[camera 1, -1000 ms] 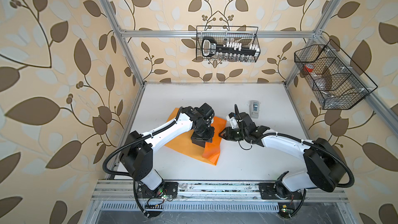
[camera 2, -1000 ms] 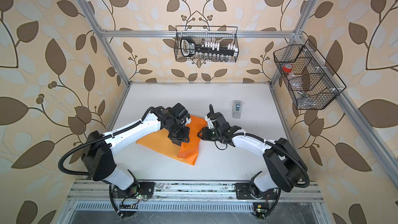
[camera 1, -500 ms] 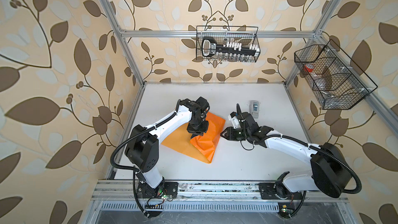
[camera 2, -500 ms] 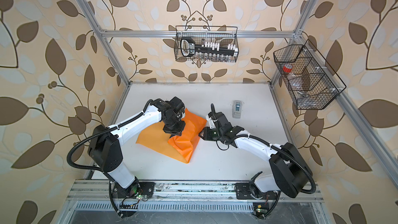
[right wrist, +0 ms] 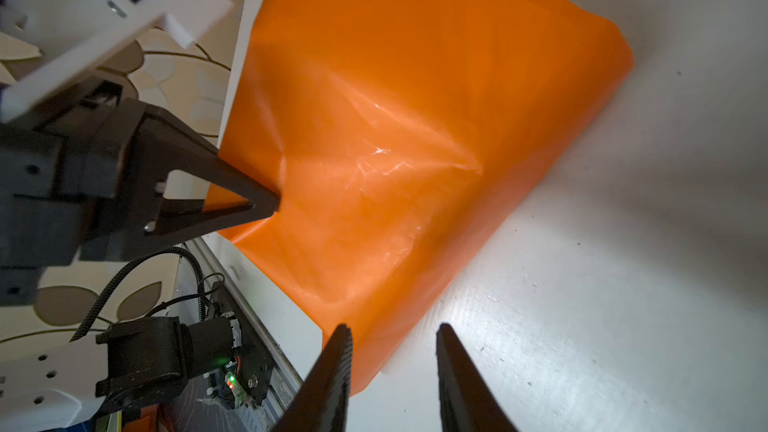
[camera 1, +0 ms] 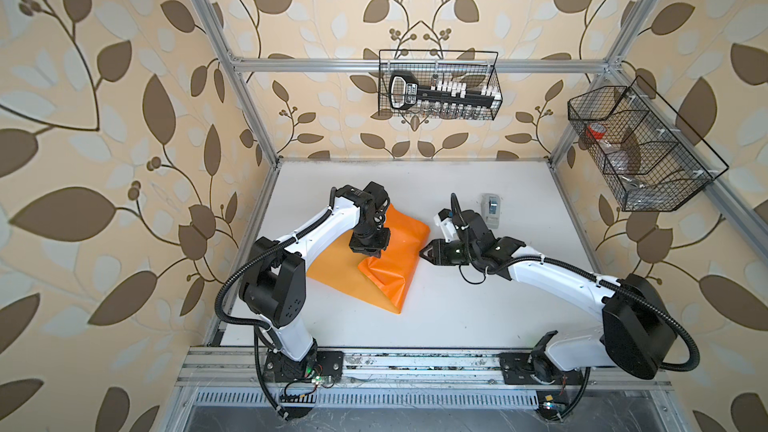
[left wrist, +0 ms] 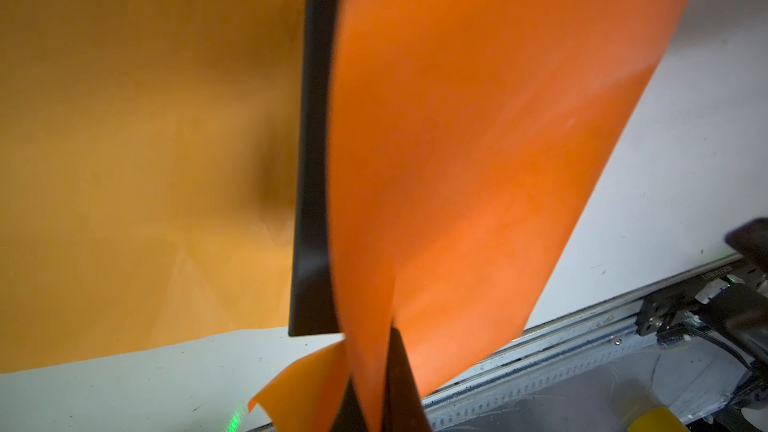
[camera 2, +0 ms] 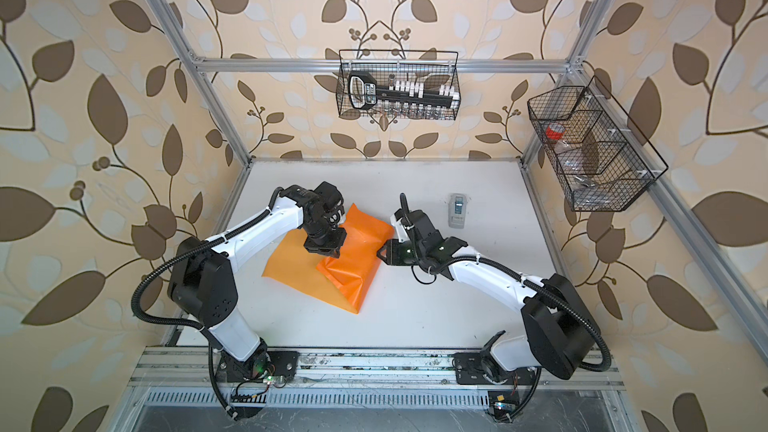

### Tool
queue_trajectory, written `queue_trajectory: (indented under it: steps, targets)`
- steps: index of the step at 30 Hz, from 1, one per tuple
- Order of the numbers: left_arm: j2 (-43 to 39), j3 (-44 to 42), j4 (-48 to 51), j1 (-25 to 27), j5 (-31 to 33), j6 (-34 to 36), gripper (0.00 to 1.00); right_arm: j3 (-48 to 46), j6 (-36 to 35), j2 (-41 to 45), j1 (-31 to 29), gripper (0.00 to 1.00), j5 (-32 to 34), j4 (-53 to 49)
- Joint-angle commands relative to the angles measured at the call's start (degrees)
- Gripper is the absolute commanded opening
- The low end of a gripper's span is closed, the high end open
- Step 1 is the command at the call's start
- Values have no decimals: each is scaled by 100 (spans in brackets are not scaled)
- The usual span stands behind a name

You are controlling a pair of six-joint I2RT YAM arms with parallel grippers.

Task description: Wrap the gift box in paper

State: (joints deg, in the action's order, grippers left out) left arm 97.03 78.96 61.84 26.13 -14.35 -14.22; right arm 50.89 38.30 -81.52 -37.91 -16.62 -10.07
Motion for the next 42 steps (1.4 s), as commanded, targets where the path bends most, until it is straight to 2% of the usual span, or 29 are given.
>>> queue_trajectory:
  steps: [1, 6, 15, 33, 36, 38, 41, 42]
  targets:
    - [9, -109, 190, -153, -146, 193, 0, 325, -88, -236, -100, 35, 134, -117]
    - [72, -187, 161, -265, -237, 270, 0, 757, -87, -666, -326, 34, 177, -108]
    - [162, -183, 156, -468, -303, 398, 0, 1264, 37, -1426, -524, 23, 186, 147]
    - [157, -403, 169, -837, -260, 472, 0, 1617, 57, -1989, -602, 21, 168, 216]
    - [165, -451, 126, -914, -136, 357, 20, 1609, 46, -2060, -603, 21, 211, 183]
    - [158, -425, 96, -1014, -69, 250, 42, 1575, 55, -2111, -608, 20, 234, 189]
    - [103, -386, -83, -1123, -162, 94, 66, 1495, 71, -2166, -608, 19, 264, 232]
    - [113, -375, -179, -1128, -238, 54, 69, 1470, 103, -2167, -612, 19, 273, 258]
